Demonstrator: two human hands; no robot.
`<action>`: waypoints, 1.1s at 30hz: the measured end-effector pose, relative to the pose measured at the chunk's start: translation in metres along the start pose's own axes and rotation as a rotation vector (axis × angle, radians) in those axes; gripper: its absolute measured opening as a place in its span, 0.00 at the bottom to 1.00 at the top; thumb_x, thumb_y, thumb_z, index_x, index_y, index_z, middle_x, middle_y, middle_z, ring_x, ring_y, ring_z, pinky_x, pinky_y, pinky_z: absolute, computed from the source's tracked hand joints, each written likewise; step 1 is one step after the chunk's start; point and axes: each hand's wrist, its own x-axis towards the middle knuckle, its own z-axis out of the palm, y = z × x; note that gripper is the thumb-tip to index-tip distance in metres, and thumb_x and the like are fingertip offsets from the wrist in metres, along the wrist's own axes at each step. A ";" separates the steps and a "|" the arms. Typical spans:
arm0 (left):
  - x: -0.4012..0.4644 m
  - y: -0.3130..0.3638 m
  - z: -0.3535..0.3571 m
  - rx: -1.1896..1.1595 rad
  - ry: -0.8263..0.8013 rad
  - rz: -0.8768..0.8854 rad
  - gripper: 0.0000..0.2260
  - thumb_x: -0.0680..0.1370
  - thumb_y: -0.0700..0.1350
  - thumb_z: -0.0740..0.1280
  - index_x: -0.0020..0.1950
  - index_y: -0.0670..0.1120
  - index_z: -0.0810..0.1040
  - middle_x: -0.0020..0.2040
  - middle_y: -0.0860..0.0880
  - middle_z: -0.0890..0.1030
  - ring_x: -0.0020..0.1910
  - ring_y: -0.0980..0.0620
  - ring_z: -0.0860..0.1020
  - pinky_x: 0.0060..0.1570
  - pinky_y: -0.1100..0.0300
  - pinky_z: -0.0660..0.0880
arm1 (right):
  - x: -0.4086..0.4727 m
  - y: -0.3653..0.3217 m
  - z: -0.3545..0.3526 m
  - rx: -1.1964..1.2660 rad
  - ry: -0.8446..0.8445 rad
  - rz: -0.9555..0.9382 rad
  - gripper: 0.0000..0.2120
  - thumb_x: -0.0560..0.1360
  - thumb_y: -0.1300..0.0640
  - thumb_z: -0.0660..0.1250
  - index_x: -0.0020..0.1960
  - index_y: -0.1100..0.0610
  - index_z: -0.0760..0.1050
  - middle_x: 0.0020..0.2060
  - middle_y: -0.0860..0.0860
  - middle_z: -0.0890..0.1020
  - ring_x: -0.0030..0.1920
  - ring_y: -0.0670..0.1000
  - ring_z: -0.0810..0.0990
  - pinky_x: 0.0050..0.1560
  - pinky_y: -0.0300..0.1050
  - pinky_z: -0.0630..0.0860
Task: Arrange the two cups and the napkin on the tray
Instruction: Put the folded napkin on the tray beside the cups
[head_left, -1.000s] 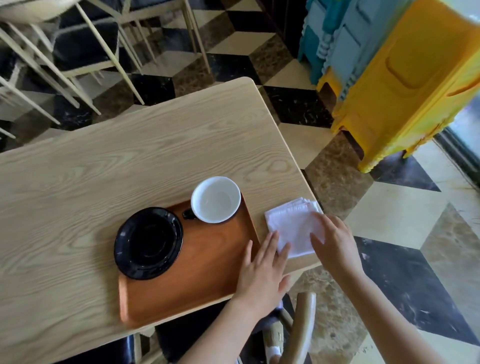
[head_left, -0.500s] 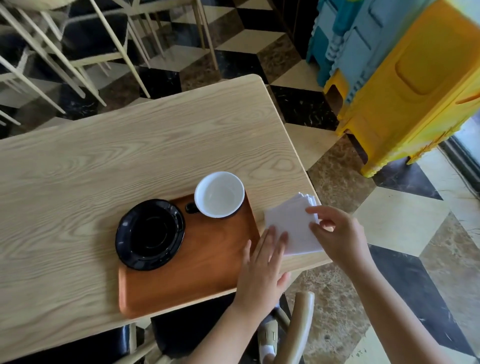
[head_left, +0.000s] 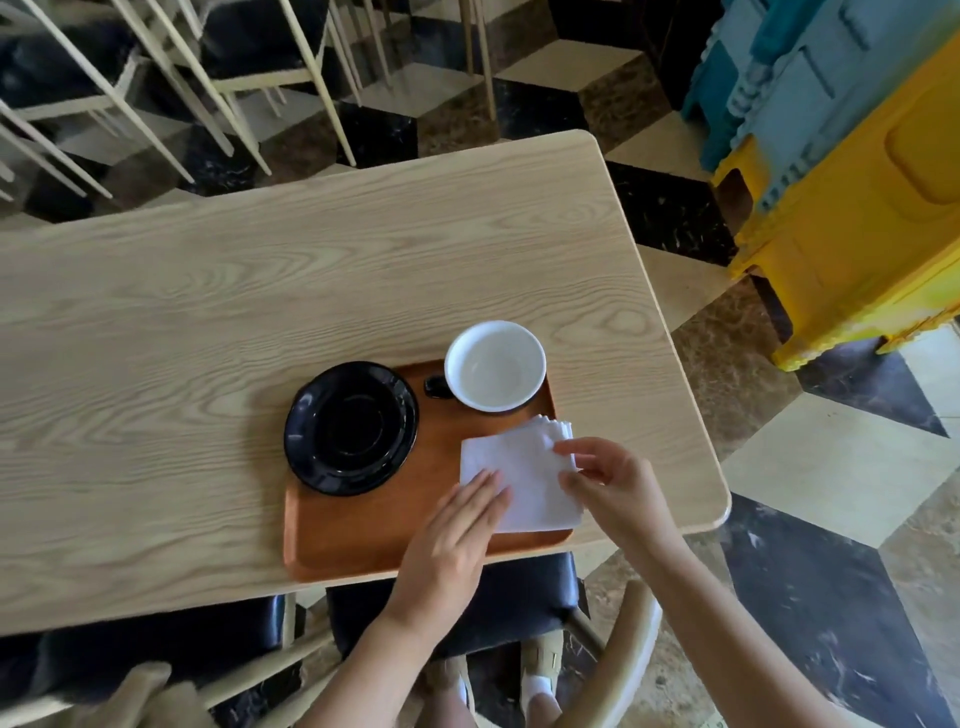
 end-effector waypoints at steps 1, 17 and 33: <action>-0.003 -0.004 -0.001 0.003 -0.022 -0.017 0.23 0.68 0.29 0.72 0.63 0.38 0.74 0.63 0.41 0.77 0.64 0.46 0.72 0.59 0.46 0.74 | 0.002 0.002 0.006 -0.048 -0.001 -0.019 0.16 0.69 0.67 0.66 0.46 0.47 0.79 0.41 0.51 0.84 0.41 0.51 0.81 0.43 0.48 0.78; -0.017 -0.008 0.009 -0.079 -0.069 -0.165 0.17 0.73 0.40 0.71 0.60 0.39 0.77 0.64 0.42 0.76 0.66 0.49 0.71 0.60 0.53 0.74 | -0.006 0.029 0.015 -0.869 0.123 -0.577 0.21 0.63 0.62 0.75 0.55 0.58 0.78 0.55 0.61 0.79 0.55 0.65 0.77 0.50 0.56 0.78; -0.035 0.005 0.009 0.177 -0.286 -0.135 0.26 0.78 0.55 0.54 0.74 0.46 0.59 0.75 0.41 0.58 0.74 0.45 0.54 0.69 0.47 0.59 | -0.014 0.041 0.013 -1.134 -0.148 -0.668 0.24 0.74 0.47 0.52 0.68 0.53 0.67 0.70 0.55 0.66 0.71 0.58 0.60 0.65 0.61 0.63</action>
